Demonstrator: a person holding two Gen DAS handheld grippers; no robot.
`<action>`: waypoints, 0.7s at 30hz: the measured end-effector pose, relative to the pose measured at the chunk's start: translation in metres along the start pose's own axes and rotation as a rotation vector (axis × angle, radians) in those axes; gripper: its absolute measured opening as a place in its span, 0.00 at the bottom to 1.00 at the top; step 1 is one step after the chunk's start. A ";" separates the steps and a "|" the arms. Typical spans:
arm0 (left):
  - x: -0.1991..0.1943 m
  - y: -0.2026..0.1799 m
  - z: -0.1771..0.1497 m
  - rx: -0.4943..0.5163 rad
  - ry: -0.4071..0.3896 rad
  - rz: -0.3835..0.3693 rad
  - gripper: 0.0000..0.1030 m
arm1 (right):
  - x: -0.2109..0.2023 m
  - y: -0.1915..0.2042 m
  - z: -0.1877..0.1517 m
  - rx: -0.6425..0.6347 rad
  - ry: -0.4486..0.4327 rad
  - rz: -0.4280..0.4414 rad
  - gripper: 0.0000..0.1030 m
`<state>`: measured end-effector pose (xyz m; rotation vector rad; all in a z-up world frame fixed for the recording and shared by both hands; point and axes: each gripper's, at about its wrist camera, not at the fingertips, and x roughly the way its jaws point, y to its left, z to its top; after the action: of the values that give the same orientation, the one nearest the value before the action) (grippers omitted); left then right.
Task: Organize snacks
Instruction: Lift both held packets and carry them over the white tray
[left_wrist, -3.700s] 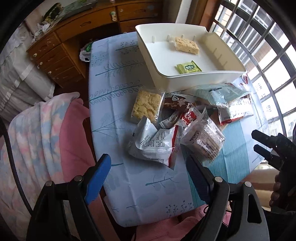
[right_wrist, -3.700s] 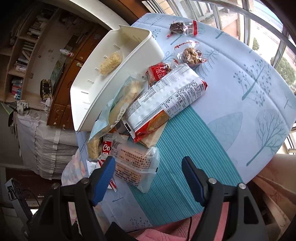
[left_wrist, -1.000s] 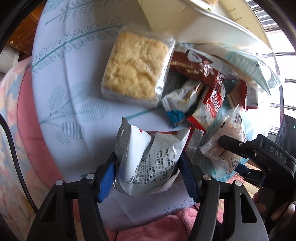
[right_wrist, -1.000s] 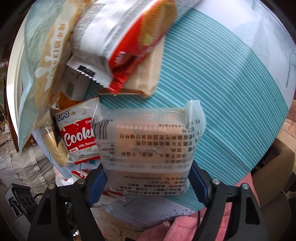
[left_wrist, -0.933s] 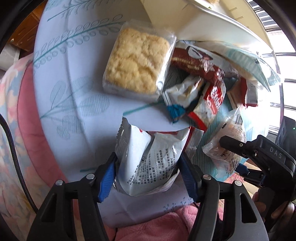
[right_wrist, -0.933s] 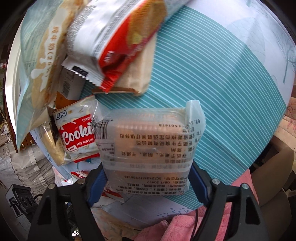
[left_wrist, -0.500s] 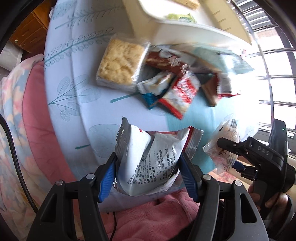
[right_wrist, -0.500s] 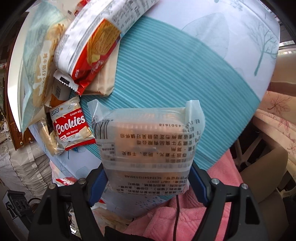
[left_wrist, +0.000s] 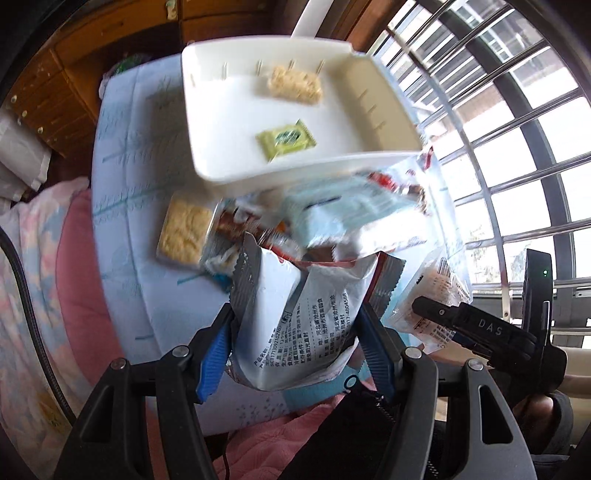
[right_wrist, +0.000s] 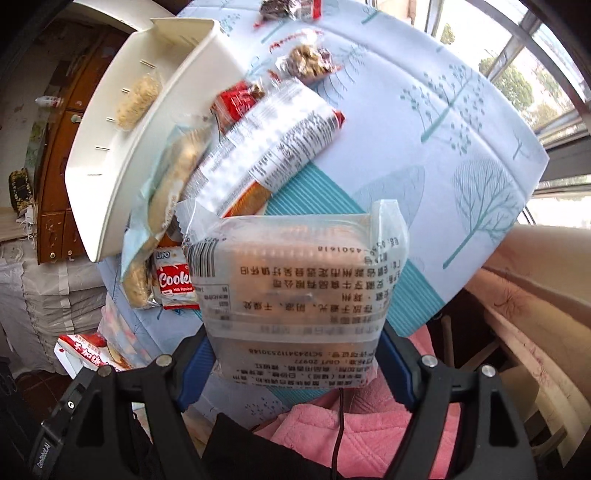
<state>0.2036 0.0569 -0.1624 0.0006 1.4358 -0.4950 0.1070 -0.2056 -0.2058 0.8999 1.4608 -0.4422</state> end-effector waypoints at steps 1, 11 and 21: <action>-0.004 -0.004 0.004 0.004 -0.020 -0.003 0.62 | -0.005 0.003 0.003 -0.017 -0.017 0.002 0.77; -0.027 -0.031 0.060 -0.012 -0.194 -0.065 0.62 | -0.051 0.036 0.042 -0.210 -0.183 0.084 0.77; -0.022 -0.036 0.098 -0.041 -0.385 -0.040 0.62 | -0.069 0.073 0.075 -0.445 -0.341 0.121 0.77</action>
<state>0.2829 0.0037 -0.1160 -0.1489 1.0692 -0.4693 0.2036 -0.2342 -0.1307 0.5214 1.1206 -0.1572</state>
